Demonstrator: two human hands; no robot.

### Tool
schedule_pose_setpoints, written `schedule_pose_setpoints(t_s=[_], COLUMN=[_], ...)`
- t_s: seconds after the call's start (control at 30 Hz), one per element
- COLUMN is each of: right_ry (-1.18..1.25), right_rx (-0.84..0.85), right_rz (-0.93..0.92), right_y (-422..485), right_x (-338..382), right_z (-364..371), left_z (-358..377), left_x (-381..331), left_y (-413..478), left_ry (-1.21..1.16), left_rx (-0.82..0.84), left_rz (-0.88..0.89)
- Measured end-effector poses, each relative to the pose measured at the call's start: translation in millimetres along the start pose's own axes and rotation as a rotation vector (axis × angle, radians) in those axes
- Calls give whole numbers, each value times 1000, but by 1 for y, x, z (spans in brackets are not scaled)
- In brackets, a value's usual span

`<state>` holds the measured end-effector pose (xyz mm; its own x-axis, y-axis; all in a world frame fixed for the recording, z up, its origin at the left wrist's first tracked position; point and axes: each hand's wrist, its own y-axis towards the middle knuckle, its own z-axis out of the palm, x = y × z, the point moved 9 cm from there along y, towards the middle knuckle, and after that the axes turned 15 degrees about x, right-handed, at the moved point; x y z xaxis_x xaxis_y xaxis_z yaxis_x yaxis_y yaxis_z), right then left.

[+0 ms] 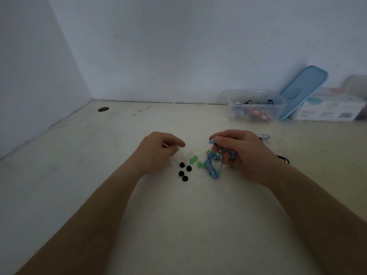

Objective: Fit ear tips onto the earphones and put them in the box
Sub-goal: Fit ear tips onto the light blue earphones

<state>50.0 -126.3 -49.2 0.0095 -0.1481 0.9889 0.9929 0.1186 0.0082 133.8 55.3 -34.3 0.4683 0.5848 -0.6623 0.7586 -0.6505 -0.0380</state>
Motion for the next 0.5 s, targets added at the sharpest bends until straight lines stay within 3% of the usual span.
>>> schedule_pose_setpoints(t_s=[0.27, 0.5], right_ry=[-59, -272], right_rx=[7, 77], right_rz=[-15, -106], right_y=[-1, -5], right_x=[1, 15], right_z=[0, 10], left_z=[-8, 24], left_x=[-6, -37], left_y=[-10, -16], left_ry=[-385, -631], left_rx=[-75, 44], left_rz=[39, 142])
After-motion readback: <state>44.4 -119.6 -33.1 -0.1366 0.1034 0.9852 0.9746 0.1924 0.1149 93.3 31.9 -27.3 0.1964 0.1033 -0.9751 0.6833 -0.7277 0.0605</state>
